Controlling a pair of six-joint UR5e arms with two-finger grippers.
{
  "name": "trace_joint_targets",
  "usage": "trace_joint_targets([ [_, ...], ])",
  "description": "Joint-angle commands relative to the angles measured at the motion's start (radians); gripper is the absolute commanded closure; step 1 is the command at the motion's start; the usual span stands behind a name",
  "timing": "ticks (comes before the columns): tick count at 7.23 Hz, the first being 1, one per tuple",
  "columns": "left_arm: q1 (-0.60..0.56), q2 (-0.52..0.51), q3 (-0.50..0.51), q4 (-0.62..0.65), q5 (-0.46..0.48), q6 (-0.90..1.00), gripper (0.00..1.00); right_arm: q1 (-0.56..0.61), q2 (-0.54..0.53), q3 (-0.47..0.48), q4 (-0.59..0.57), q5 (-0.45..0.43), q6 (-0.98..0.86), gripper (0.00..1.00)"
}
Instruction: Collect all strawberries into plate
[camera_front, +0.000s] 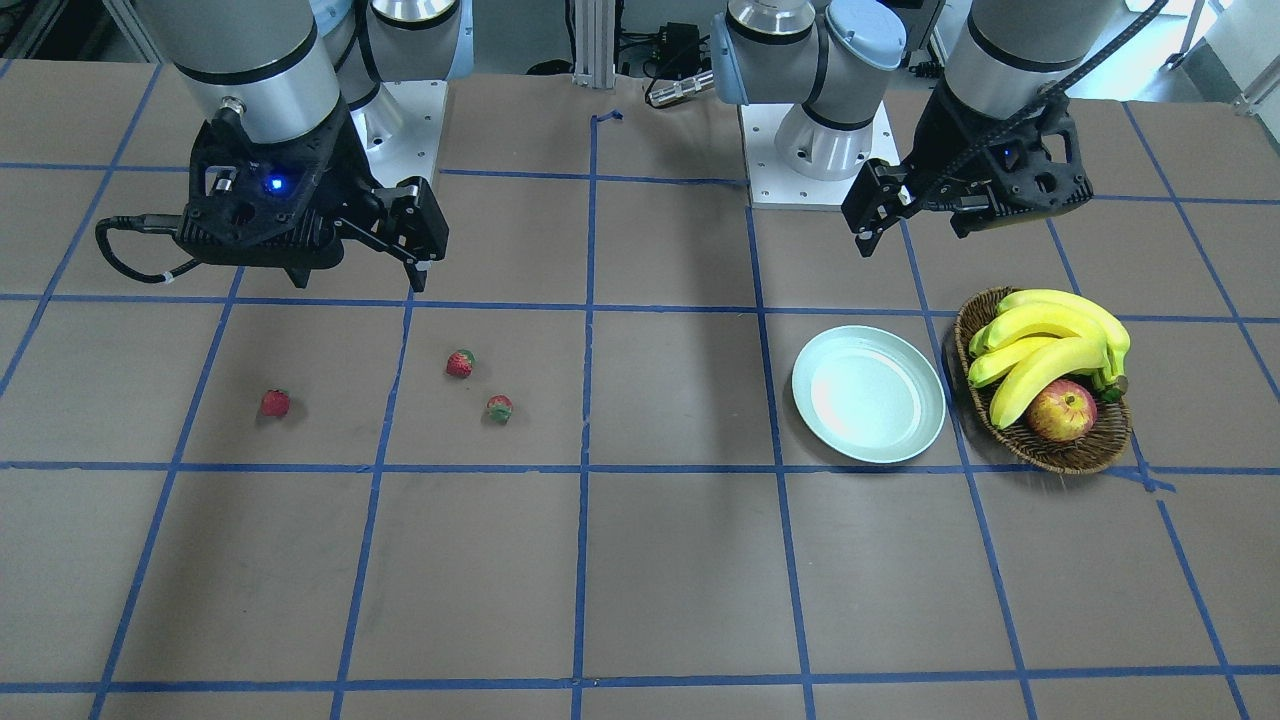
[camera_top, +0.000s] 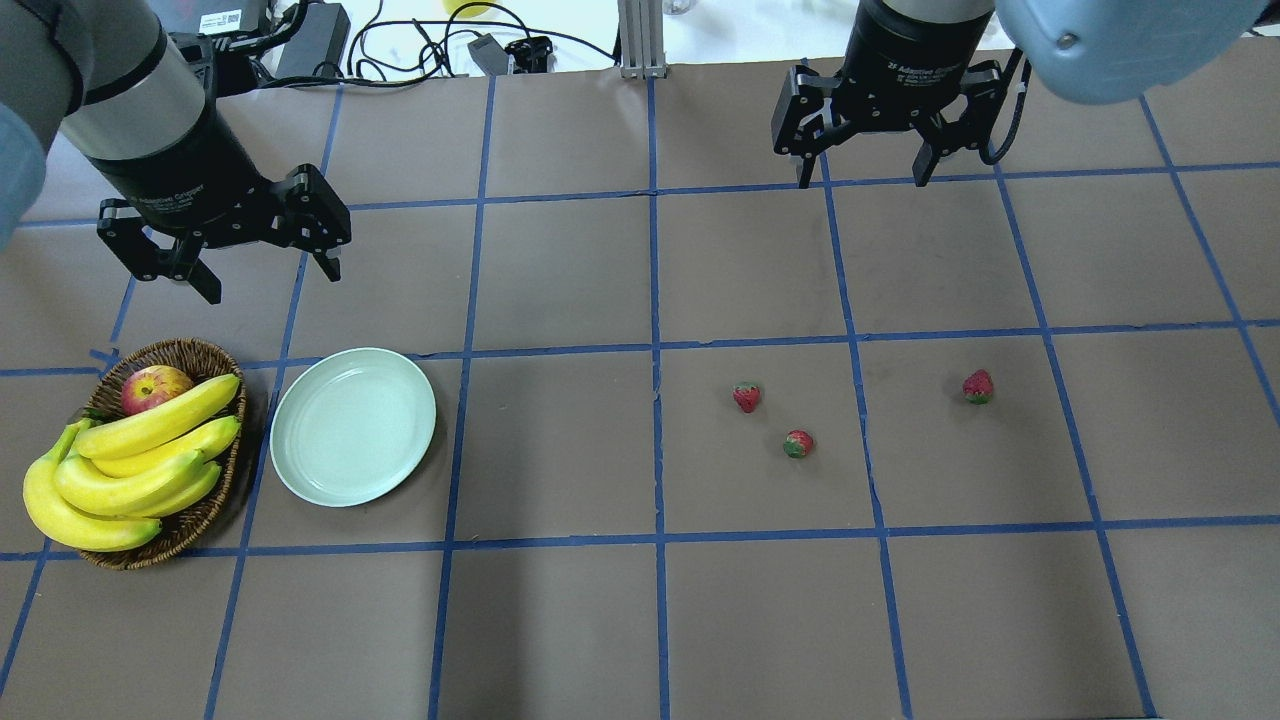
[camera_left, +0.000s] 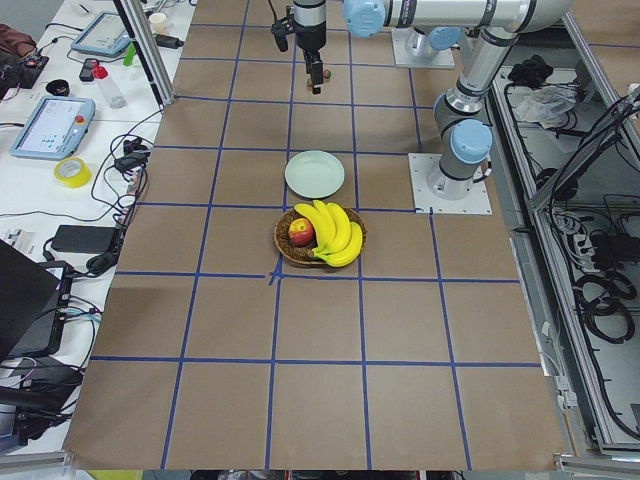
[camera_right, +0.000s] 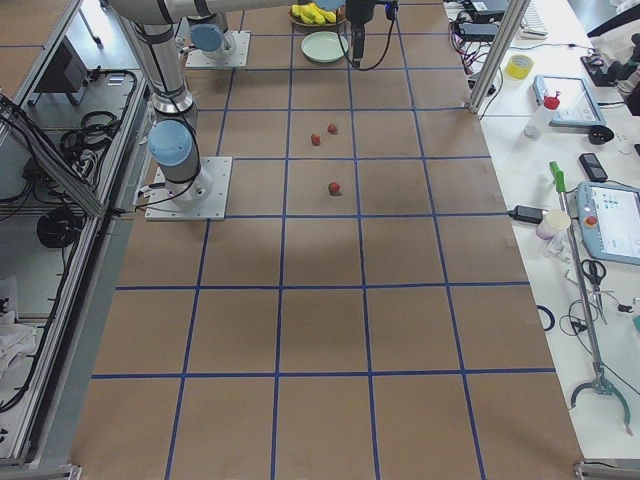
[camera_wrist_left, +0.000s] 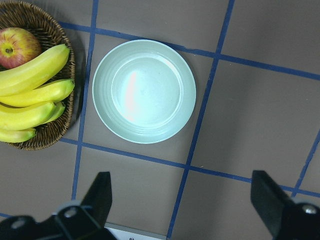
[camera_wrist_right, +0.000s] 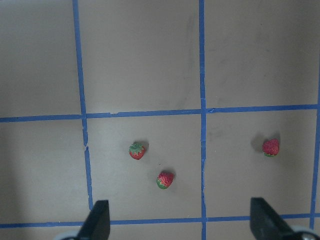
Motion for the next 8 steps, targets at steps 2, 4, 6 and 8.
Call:
trace_joint_targets([
  [2, 0.001, 0.001, -0.010, 0.000, 0.001, 0.001, 0.00, 0.000, 0.000, 0.000, 0.000, -0.002, 0.000, 0.00],
  [4, 0.002, -0.004, -0.008, 0.000, 0.000, -0.008, 0.00, 0.000, 0.000, 0.000, 0.000, 0.000, 0.000, 0.00],
  [6, 0.001, -0.004, -0.010, 0.000, 0.003, 0.003, 0.00, 0.000, 0.000, 0.000, 0.002, 0.000, 0.000, 0.00],
  [8, 0.004, -0.007, -0.010, 0.009, 0.006, 0.009, 0.00, 0.000, 0.000, 0.000, 0.000, 0.003, 0.000, 0.00],
])
